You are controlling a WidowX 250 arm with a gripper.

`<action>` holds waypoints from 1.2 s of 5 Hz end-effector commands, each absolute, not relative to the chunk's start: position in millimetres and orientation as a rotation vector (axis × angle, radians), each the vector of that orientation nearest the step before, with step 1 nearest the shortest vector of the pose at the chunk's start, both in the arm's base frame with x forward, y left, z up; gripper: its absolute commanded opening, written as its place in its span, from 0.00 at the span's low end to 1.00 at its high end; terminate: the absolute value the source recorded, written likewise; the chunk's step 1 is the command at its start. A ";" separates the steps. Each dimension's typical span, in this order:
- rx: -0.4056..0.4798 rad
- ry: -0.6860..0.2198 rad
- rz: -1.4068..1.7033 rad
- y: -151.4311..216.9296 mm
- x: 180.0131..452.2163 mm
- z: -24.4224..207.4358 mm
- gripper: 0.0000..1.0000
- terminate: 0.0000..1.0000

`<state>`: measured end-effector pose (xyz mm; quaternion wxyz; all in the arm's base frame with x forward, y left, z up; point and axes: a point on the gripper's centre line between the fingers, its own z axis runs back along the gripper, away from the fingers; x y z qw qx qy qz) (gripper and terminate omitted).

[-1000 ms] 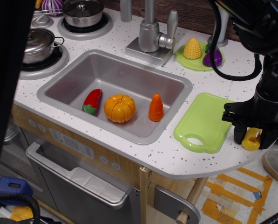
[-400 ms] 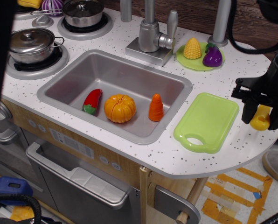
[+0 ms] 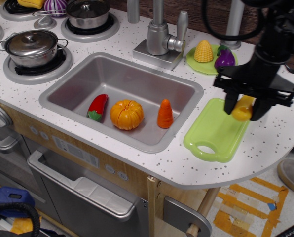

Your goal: Put knife on cutting board

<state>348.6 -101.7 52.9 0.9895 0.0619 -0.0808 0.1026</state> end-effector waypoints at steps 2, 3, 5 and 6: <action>0.036 -0.234 0.230 -71.9 340.8 44.0 0.00 0.00; 0.014 -0.230 0.223 -72.3 338.8 37.3 1.00 0.00; -0.010 -0.249 0.209 -73.3 339.7 35.1 1.00 0.00; -0.010 -0.249 0.209 -73.3 339.7 35.1 1.00 1.00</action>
